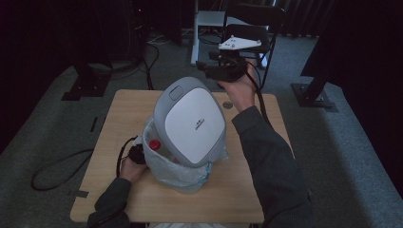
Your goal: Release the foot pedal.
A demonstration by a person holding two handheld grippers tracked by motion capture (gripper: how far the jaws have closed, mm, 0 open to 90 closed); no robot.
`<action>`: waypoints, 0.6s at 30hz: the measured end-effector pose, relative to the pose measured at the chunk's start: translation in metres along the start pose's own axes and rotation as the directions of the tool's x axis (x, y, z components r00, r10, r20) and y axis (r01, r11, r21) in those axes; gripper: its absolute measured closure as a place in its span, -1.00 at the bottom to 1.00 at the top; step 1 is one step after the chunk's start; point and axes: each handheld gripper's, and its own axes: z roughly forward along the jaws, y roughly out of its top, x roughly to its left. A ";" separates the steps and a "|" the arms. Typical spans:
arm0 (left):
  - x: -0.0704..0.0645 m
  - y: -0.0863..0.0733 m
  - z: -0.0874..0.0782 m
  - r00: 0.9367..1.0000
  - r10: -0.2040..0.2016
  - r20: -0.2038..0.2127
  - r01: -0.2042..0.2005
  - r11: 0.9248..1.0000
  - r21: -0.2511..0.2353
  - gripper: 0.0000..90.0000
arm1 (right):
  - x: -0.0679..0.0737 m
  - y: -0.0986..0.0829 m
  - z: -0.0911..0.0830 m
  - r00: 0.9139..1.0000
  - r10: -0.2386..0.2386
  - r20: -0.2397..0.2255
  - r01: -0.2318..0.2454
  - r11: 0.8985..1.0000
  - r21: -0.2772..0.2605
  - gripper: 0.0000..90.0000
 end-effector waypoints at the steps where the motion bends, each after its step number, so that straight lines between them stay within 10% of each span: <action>1: 0.000 0.000 0.000 1.000 0.001 -0.001 -0.001 1.000 0.000 1.00 | -0.003 -0.004 0.001 1.000 0.010 0.005 -0.010 1.000 0.003 -0.12; 18: 0.004 -0.001 -0.004 1.000 -0.030 -0.007 0.030 0.999 -0.021 0.88 | -0.033 -0.046 0.000 0.995 0.086 0.052 -0.089 0.995 0.051 -0.12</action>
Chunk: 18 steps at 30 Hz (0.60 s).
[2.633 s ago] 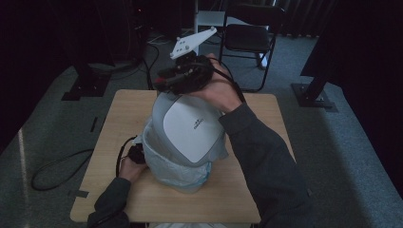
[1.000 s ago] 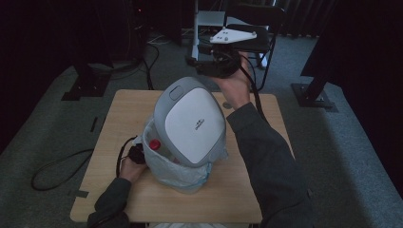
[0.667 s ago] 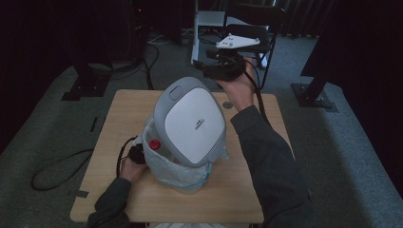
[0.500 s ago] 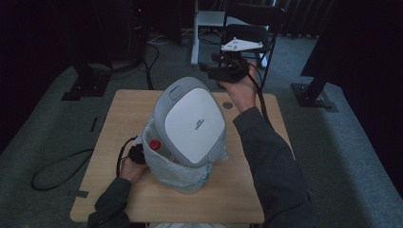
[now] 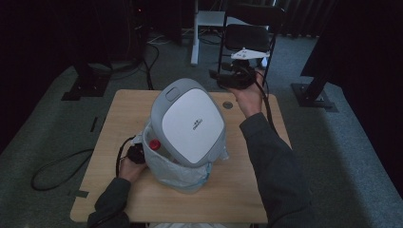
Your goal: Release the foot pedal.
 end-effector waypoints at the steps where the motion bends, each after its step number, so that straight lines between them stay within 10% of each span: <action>1: 0.000 0.000 -0.001 1.000 -0.003 -0.001 0.003 1.000 -0.004 0.88 | -0.001 -0.002 0.000 1.000 0.000 -0.001 0.000 1.000 -0.001 -0.12; 18: 0.001 0.001 -0.012 0.998 -0.012 -0.067 0.008 0.998 -0.063 0.65 | -0.006 -0.019 0.002 0.999 -0.018 0.031 0.017 0.999 0.034 -0.12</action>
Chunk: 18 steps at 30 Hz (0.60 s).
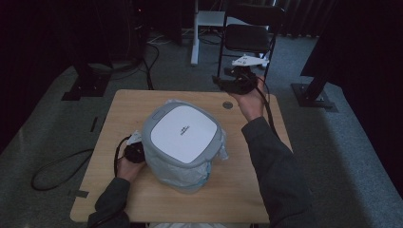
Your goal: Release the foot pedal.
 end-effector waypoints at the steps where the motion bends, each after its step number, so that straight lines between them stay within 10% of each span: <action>1: 0.000 0.000 -0.001 1.000 -0.008 -0.007 0.008 1.000 -0.007 0.61 | -0.001 -0.002 0.000 1.000 -0.003 0.004 0.003 1.000 0.004 -0.12; 15: 0.006 -0.003 -0.005 0.996 -0.029 -0.079 0.027 0.999 -0.032 0.37 | -0.014 -0.066 0.016 0.999 0.031 0.020 -0.033 0.995 0.097 -0.12; 18: 0.008 -0.004 -0.006 0.995 -0.043 -0.089 0.040 0.998 -0.041 0.35 | -0.019 -0.102 0.020 0.998 0.064 0.018 -0.066 0.987 0.147 -0.12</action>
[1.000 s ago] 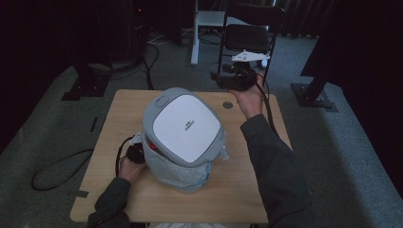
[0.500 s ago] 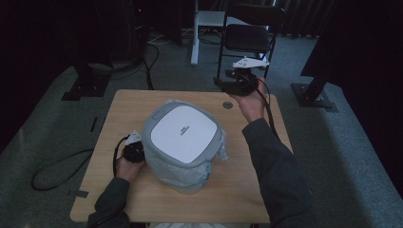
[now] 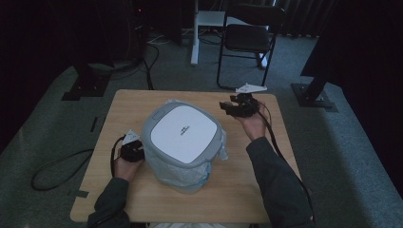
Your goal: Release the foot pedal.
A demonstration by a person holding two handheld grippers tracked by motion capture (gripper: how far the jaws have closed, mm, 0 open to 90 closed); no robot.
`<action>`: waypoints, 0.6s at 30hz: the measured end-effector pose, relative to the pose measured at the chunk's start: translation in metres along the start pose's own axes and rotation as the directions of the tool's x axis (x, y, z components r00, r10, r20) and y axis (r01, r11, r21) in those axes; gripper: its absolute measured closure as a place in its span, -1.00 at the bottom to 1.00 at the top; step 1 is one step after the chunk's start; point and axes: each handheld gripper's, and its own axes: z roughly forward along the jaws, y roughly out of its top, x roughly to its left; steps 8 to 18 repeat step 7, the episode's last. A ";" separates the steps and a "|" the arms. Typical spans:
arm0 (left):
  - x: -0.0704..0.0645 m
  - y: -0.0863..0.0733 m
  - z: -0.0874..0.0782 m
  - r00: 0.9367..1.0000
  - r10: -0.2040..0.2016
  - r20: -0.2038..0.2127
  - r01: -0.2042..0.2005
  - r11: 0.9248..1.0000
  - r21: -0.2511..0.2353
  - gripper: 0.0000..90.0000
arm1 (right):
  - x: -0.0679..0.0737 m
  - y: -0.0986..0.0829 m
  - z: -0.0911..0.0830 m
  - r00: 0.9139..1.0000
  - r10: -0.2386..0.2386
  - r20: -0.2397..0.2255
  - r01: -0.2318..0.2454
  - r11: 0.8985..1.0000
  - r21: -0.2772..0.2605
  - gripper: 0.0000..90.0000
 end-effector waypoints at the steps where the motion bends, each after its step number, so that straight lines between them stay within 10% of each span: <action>1: 0.000 0.000 0.000 1.000 -0.001 -0.001 0.001 1.000 -0.001 0.35 | -0.002 -0.010 0.002 1.000 0.002 0.006 -0.002 1.000 0.014 -0.12; 7: 0.000 0.000 0.000 1.000 -0.003 -0.009 0.003 1.000 -0.003 0.33 | -0.016 -0.071 0.016 0.997 -0.026 0.076 0.017 0.992 0.122 -0.12; 18: 0.000 0.000 0.000 1.000 -0.003 -0.009 0.003 1.000 -0.003 0.33 | -0.016 -0.071 0.016 0.997 -0.026 0.076 0.017 0.992 0.122 -0.12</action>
